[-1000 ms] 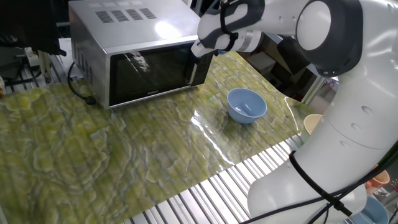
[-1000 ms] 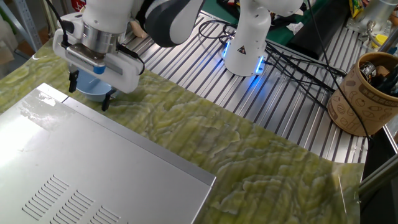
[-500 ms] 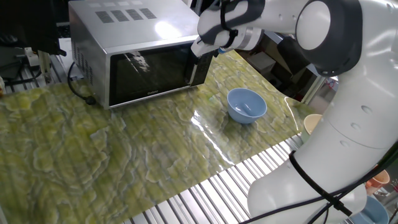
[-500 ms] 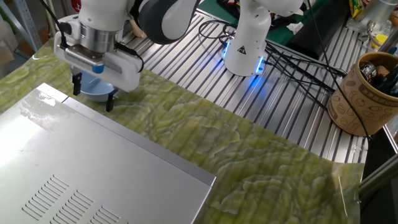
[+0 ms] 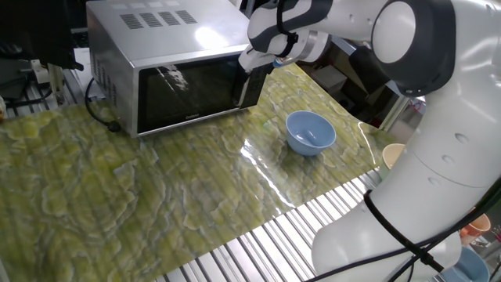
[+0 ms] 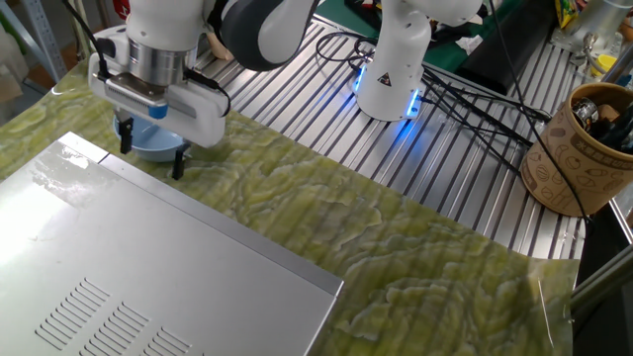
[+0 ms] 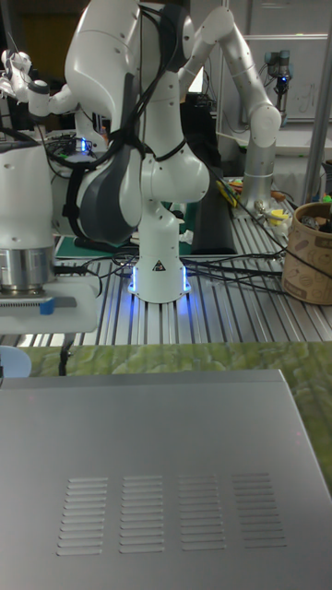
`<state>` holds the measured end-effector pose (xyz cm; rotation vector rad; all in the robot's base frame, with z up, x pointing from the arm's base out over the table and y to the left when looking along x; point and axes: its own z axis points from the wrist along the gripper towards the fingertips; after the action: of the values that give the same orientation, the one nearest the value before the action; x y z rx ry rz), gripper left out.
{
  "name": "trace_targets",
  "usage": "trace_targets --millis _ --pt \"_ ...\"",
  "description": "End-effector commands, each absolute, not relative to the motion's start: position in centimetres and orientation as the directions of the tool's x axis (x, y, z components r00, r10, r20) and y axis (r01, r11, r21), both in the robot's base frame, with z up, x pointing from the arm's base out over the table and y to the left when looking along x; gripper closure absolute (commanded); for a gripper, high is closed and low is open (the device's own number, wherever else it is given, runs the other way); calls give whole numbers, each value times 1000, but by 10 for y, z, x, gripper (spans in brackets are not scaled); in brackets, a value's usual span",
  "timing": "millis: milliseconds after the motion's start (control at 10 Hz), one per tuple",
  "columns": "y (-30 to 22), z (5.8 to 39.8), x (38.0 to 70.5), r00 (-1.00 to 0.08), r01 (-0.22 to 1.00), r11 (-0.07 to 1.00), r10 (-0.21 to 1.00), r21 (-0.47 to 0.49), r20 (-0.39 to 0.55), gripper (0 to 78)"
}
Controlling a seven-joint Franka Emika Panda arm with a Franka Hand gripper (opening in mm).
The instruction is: Put the bowl into the microwave
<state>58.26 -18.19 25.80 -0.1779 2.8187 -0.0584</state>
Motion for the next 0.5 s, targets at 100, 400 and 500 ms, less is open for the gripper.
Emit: trace_targets --millis 100,400,500 --pt "-173 263 585 -943 -105 994 -111 -36 -314 3" --pt "-174 263 588 -942 -104 993 -114 -48 -316 3" --pt "-175 263 589 -942 -105 993 -115 -48 -317 3"
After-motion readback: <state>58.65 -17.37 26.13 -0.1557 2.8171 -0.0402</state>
